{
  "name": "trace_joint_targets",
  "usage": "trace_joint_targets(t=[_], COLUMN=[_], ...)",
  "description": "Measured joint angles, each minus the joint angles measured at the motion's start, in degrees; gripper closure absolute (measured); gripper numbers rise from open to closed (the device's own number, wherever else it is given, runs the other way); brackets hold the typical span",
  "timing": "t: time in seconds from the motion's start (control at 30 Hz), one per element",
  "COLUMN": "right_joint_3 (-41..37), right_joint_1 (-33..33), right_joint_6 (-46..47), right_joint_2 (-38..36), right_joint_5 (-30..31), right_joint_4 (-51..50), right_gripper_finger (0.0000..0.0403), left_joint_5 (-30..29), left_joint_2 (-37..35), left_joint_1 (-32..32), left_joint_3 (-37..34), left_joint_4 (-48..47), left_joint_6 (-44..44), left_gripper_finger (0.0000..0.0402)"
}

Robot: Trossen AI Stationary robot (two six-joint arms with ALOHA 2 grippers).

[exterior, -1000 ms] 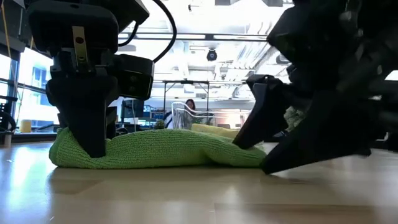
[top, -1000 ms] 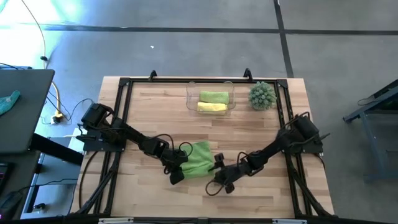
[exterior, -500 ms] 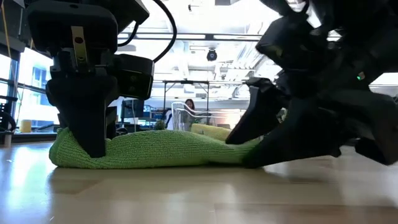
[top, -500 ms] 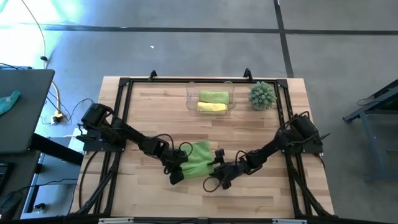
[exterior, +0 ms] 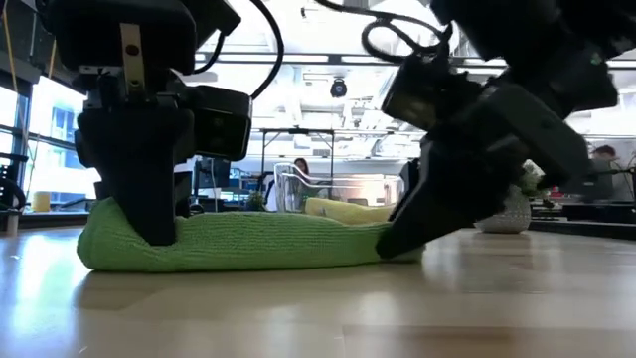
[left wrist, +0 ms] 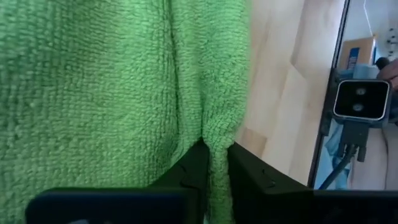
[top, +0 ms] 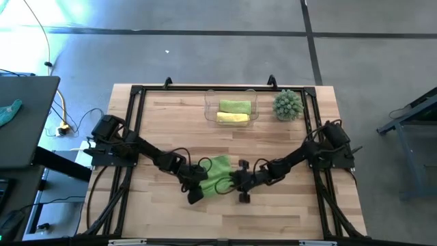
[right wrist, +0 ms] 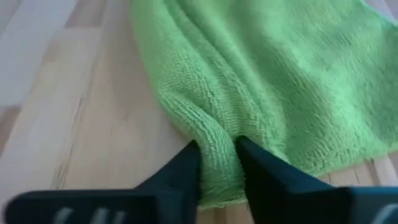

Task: Roll microfiber towels into tight, uniform cylinder then place into a basket
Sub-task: Roll the green microfiber towel

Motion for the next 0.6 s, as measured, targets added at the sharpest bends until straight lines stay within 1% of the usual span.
trace_joint_targets(t=[0.1,0.17,0.2,0.37,0.53,0.6], right_joint_3=[-0.08,-0.09,-0.09,-0.38,-0.37,-0.32], right_joint_1=[-0.83,-1.52,-1.91,-5.14,-7.21,-7.81], right_joint_6=[3.84,6.25,7.38,15.86,19.59,21.33], right_joint_2=[0.0,0.03,0.07,0.37,0.27,0.22], right_joint_5=[-4.08,-9.03,-11.79,-24.91,-29.38,-30.04], right_joint_4=[0.65,1.4,1.71,3.73,4.14,4.1], right_gripper_finger=[0.0359,0.0387,0.0394,0.0388,0.0397,0.04], left_joint_5=[0.19,0.41,0.51,-1.35,-7.0,-9.85], left_joint_2=[-0.08,-0.81,-1.21,-5.96,-12.31,-14.04], left_joint_1=[-0.48,-0.64,-0.64,-0.66,-2.59,-4.55], left_joint_3=[0.07,0.07,0.11,0.44,1.16,1.23], left_joint_4=[-0.33,-1.68,-2.45,-9.14,-13.7,-12.23], left_joint_6=[1.86,4.69,6.45,14.97,23.42,27.17], left_gripper_finger=[0.0345,0.0334,0.0329,0.0309,0.0301,0.03])
